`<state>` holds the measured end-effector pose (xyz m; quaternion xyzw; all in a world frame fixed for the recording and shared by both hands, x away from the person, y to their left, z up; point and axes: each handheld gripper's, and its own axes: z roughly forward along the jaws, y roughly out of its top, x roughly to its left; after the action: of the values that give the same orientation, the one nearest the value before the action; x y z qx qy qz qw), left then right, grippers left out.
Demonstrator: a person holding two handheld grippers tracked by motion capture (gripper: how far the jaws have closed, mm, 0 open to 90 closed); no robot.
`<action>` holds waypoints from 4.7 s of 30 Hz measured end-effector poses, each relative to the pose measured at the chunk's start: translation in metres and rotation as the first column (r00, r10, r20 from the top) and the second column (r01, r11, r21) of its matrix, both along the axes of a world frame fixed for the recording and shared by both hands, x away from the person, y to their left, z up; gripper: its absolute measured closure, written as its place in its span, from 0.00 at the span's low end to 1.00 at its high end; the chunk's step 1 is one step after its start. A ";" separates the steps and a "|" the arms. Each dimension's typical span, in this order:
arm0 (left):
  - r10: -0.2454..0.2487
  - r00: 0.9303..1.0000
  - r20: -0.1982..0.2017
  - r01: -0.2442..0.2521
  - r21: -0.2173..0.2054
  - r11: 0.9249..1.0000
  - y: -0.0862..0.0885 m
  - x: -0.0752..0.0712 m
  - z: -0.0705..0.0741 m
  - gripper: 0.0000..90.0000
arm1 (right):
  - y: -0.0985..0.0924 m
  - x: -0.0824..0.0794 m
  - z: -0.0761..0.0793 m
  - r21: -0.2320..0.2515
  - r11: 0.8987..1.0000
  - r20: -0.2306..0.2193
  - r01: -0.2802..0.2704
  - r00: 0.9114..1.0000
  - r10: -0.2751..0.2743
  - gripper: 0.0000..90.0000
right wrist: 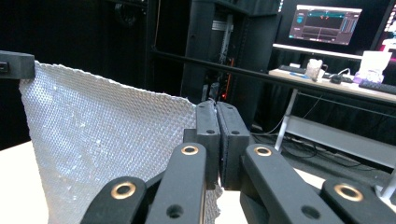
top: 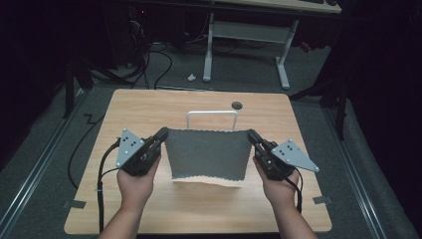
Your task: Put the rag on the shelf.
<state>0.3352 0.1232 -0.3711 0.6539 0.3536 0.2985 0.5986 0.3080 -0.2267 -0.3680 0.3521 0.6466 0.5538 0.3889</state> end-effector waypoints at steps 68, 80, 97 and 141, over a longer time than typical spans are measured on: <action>0.104 0.983 -0.152 -0.060 0.270 0.961 -0.043 0.180 -0.014 1.00 | -0.008 0.189 -0.006 -0.115 0.988 -0.166 0.102 0.979 -0.121 1.00; 0.093 0.976 -0.195 -0.036 0.279 0.960 -0.042 0.169 -0.042 1.00 | -0.011 0.186 -0.033 -0.111 0.991 -0.223 0.073 0.970 -0.096 1.00; 0.031 0.964 -0.265 0.022 0.195 0.980 -0.040 0.148 -0.077 0.99 | -0.014 0.168 -0.072 -0.090 0.995 -0.279 0.052 0.957 -0.075 0.99; 0.038 0.945 -0.324 0.011 0.146 0.989 -0.021 0.136 -0.100 0.76 | -0.021 0.153 -0.102 -0.107 0.992 -0.336 0.072 0.936 -0.104 0.88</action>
<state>0.4716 0.1019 -0.4713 0.7336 0.4293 0.2155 0.4807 0.4612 -0.2479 -0.4703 0.4528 0.7128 0.4358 0.3114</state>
